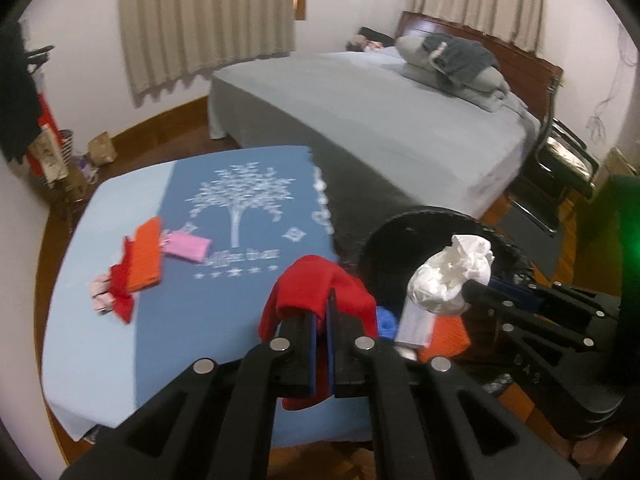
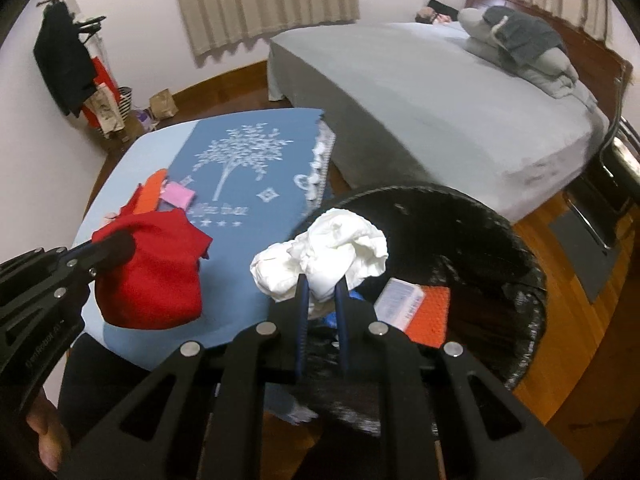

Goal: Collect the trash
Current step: 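Open both tools to drop the tissue and glove into the bin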

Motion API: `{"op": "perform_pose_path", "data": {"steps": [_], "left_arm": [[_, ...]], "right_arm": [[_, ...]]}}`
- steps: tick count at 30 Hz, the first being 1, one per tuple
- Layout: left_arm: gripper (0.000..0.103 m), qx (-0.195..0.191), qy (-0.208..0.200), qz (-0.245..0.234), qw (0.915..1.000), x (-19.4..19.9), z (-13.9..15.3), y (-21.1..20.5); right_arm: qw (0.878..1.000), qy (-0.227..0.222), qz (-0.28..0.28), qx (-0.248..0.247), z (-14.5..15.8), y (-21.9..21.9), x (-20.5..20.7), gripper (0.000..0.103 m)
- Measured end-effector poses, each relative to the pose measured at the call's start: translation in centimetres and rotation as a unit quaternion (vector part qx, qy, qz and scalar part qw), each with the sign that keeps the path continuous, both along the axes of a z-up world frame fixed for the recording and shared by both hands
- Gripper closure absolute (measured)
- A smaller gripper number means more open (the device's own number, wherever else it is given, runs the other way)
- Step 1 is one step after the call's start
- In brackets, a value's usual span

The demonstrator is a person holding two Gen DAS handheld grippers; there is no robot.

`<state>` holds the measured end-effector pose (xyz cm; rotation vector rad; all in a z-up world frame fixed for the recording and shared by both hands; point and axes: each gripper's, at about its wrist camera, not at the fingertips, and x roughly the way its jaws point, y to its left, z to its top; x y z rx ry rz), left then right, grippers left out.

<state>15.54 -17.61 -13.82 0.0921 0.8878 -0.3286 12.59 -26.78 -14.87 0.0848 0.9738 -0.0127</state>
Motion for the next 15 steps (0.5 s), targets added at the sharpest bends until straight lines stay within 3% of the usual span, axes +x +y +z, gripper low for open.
{"op": "perform_pose_path", "data": {"steps": [10,15], "left_arm": [[0.099,-0.022,0.022,-0.026,0.9992,1.7,-2.2,-6.7],[0.099,-0.015,0.026,-0.046,0.9985,2.3,-3.1,-10.0]], "right_arm": [[0.999,0.035,-0.035,-0.010,-3.5,-7.3,1.0,0.091],[0.997,0.054,-0.050,-0.011,-5.4,-10.4,1.2,0.091]]}}
